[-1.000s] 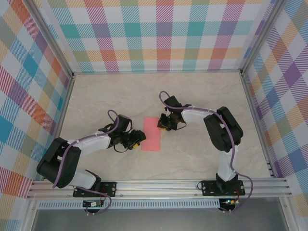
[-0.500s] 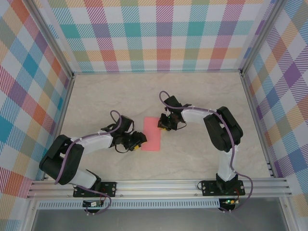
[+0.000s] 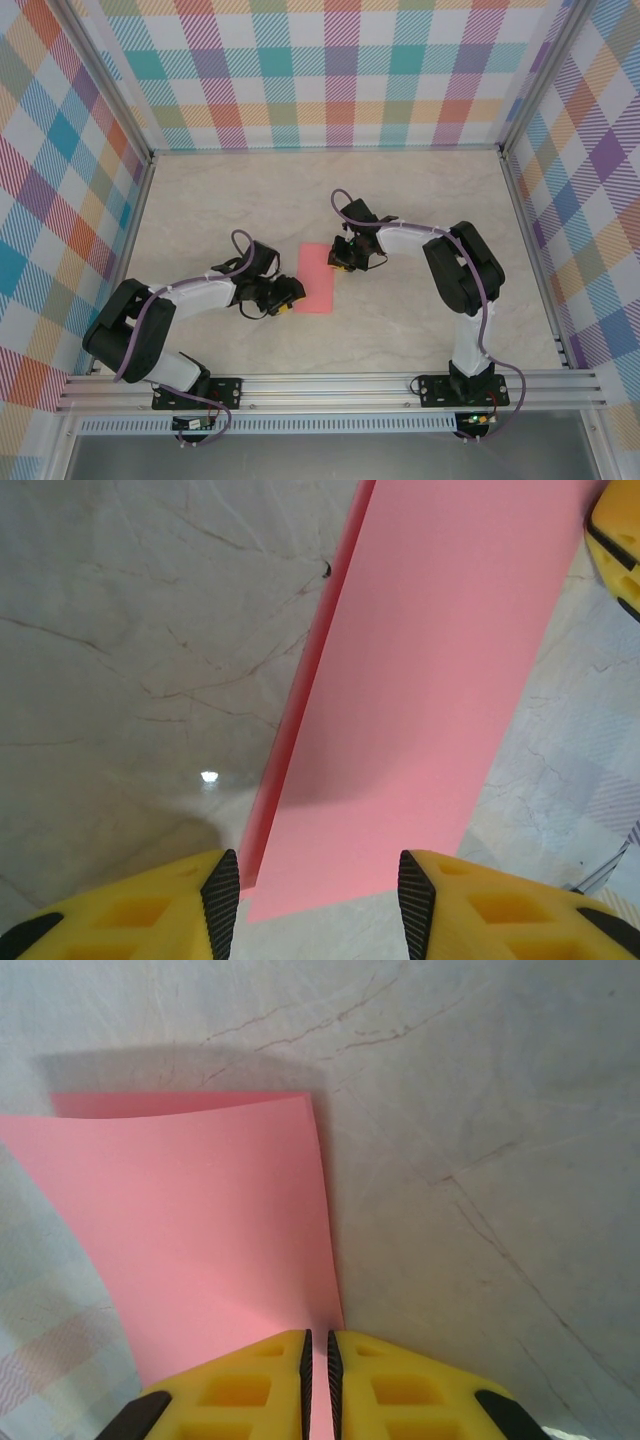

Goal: Fold a paper plane with a square sheet of paper (pick it up from the middle)
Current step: Fold the triangle a second time at the center of the table.

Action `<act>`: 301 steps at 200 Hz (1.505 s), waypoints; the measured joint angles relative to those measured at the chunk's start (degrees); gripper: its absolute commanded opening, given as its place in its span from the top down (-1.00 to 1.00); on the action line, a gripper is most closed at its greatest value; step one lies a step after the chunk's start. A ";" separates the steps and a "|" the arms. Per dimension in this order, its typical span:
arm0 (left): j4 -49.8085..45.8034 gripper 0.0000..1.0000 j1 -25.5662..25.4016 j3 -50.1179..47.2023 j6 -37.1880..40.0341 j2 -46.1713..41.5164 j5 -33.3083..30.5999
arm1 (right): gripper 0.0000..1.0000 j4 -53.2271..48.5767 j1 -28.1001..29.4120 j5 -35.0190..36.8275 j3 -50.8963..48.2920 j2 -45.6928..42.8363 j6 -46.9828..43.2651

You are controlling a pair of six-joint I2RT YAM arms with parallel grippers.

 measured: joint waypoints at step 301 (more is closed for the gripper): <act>4.22 0.08 -2.19 0.59 9.53 -1.51 -2.08 | 0.69 1.46 -0.31 -8.41 0.46 -3.89 -5.33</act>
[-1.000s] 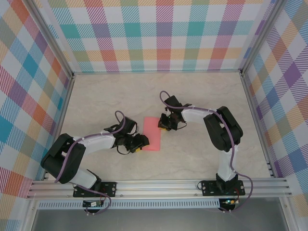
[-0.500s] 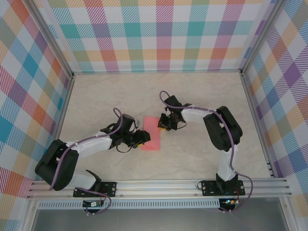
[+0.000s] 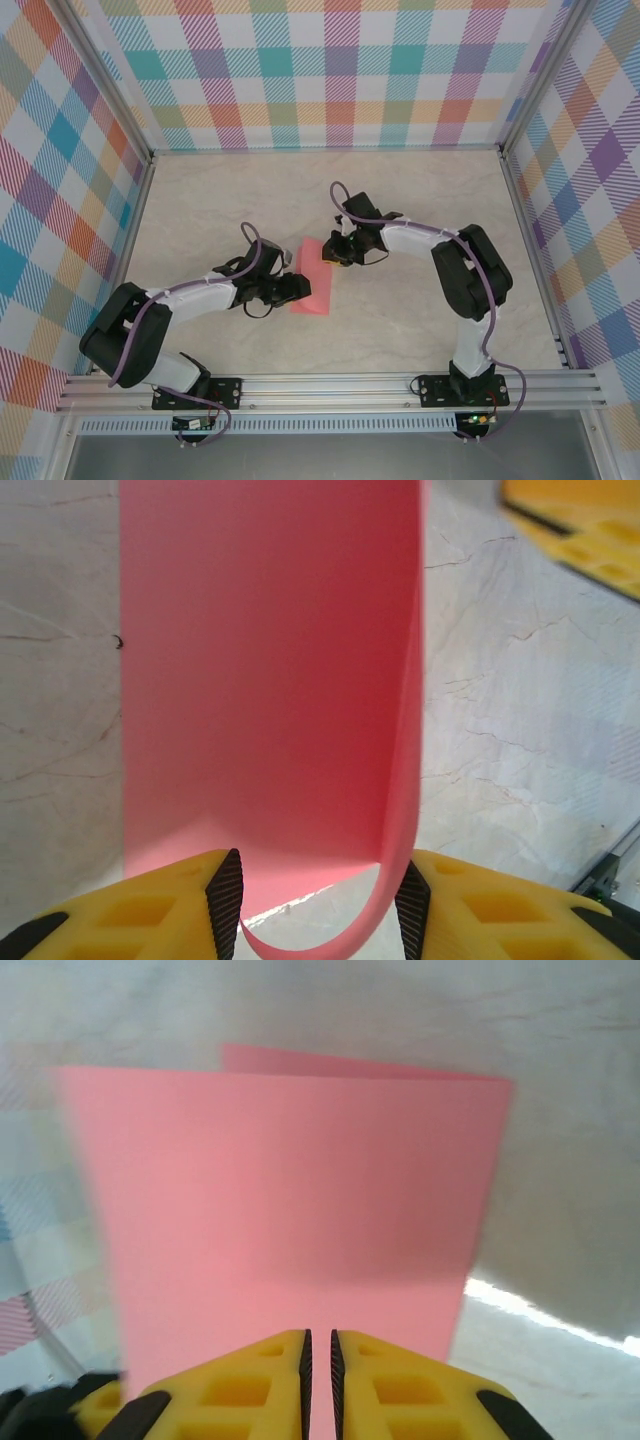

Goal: Fold a paper plane with a square sheet of paper (pick it up from the middle)
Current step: Fold the triangle a second time at the center of the table.

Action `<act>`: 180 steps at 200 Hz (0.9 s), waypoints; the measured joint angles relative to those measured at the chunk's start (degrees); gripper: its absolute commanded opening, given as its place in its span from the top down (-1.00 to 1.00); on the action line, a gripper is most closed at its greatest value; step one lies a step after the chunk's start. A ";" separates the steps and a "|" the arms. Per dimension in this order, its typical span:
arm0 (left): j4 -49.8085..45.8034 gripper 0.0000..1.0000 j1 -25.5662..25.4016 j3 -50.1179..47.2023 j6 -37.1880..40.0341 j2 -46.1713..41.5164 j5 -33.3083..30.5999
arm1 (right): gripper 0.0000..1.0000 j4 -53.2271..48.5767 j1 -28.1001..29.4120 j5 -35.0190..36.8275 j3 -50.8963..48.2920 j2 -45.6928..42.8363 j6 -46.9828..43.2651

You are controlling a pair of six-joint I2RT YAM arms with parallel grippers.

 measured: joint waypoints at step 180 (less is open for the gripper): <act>1.05 -0.05 0.00 -0.02 8.50 -2.14 1.31 | 0.76 3.19 2.47 -9.29 -7.32 3.37 1.36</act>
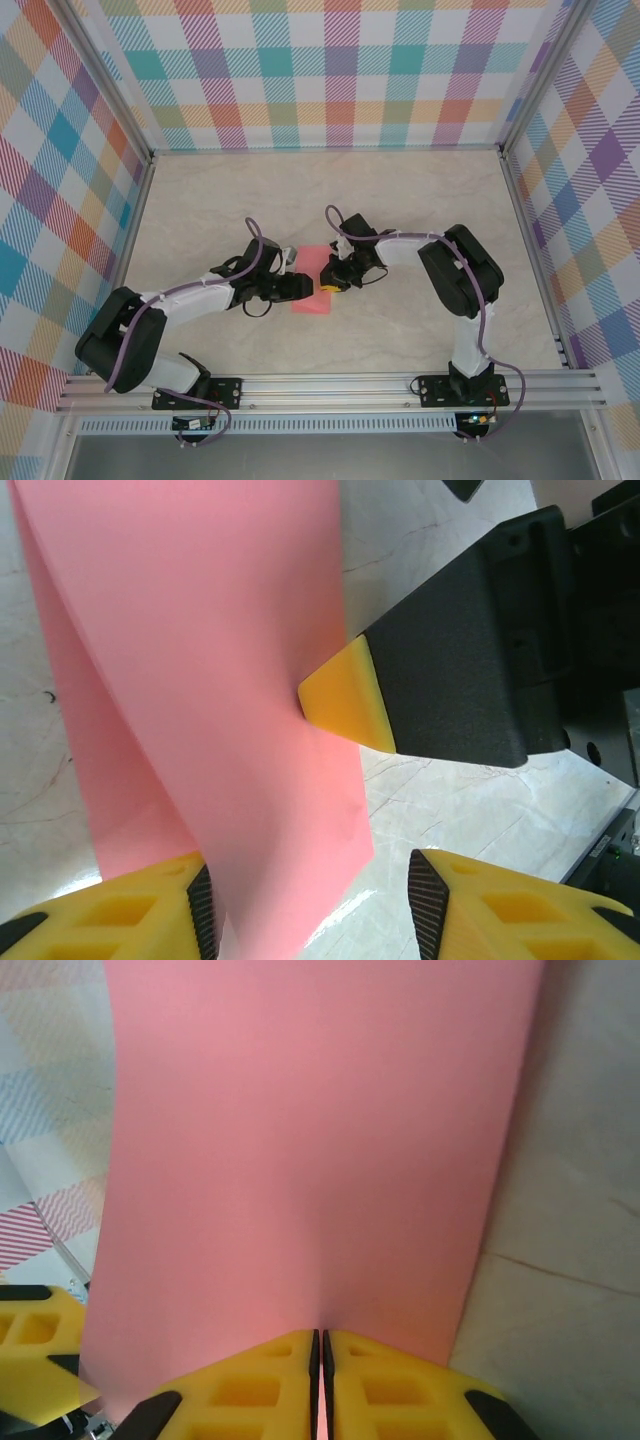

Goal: Fold a paper plane with a square sheet of paper (pick it up from the middle)
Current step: Fold the triangle a second time at the center of the table.

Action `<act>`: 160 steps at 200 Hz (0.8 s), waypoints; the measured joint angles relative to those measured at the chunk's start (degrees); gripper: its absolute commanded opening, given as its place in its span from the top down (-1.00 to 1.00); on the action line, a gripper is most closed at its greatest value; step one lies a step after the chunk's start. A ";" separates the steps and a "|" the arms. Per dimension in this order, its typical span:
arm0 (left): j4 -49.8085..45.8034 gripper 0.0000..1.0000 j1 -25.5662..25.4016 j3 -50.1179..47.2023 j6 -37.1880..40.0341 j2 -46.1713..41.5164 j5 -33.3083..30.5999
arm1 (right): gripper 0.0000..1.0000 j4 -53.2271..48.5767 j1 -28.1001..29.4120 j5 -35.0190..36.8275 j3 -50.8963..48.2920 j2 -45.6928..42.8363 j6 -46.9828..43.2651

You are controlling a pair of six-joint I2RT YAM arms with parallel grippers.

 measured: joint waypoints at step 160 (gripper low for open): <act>-4.33 0.61 0.00 -0.46 -6.27 5.73 -1.95 | 0.77 4.22 1.20 -2.45 -1.77 -2.49 0.44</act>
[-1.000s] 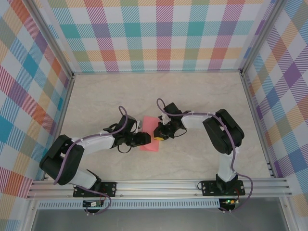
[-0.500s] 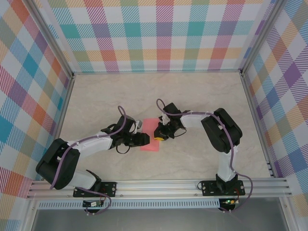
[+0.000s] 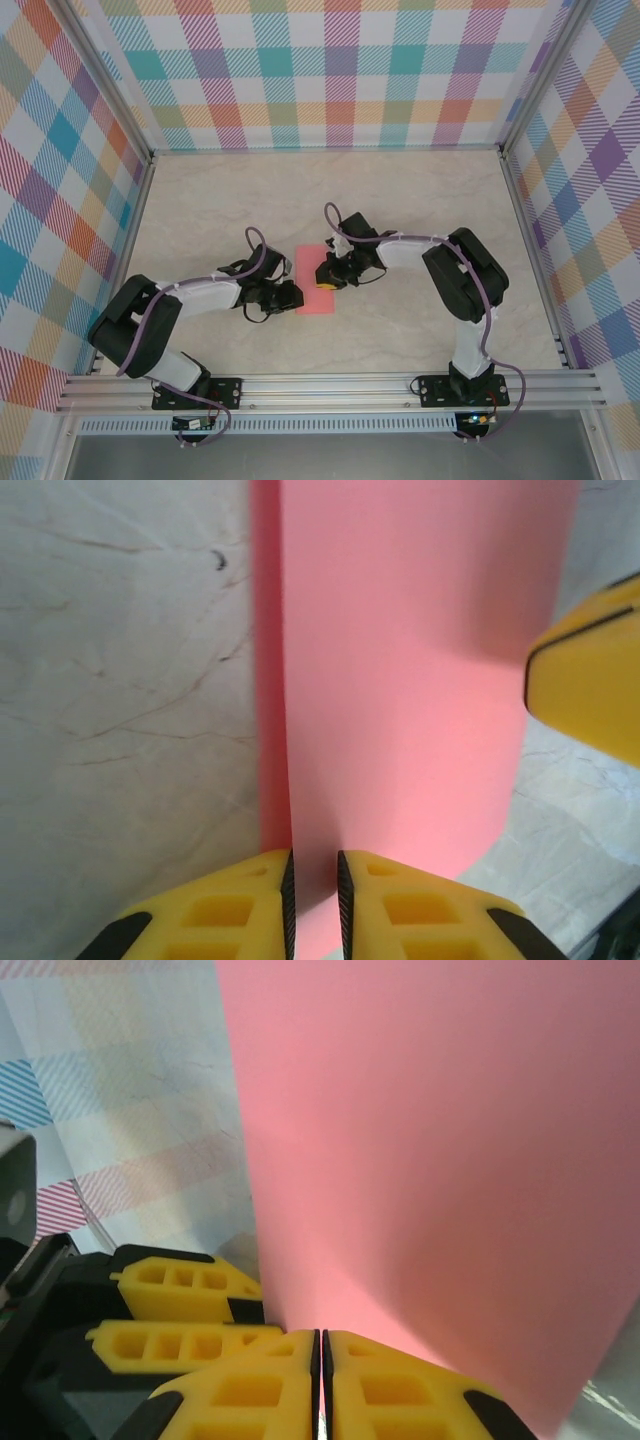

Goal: Fold a paper plane with a square sheet of paper (pick it up from the middle)
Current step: Fold the triangle a second time at the center of the table.

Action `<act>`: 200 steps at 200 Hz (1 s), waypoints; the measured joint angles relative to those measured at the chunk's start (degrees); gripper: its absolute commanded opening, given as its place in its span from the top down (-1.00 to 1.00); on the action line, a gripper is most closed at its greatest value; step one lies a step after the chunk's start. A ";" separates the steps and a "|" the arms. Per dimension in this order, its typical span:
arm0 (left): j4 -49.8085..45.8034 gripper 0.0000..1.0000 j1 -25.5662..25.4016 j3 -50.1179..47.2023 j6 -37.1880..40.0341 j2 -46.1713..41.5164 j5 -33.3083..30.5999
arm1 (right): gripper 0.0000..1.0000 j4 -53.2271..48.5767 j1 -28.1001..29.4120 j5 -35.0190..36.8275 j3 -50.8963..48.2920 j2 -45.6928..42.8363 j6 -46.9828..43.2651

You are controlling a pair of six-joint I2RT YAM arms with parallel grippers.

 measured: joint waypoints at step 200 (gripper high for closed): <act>9.33 0.35 0.00 0.50 -5.53 -0.07 8.90 | 0.85 -2.38 0.87 3.61 -1.97 0.13 -0.39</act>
